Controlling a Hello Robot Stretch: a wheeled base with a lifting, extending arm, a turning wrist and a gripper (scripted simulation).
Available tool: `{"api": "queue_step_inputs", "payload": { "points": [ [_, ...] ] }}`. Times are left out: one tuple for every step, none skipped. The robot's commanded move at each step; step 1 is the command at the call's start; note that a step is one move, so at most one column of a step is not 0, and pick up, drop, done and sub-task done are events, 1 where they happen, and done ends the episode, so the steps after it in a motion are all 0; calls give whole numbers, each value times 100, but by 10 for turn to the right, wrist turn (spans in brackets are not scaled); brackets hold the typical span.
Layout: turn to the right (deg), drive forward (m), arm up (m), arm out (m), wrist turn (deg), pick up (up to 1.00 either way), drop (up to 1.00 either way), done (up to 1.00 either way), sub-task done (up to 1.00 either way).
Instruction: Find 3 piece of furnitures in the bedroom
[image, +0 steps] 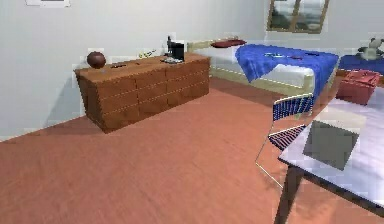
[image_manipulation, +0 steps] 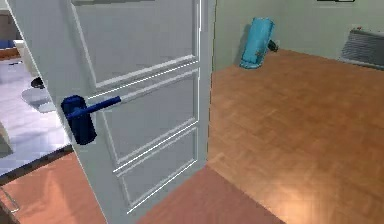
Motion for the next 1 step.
{"api": "queue_step_inputs", "payload": {
  "points": [
    [0, 40, 0, 0, 0, 0, 0, 0, 0]
  ]
}}
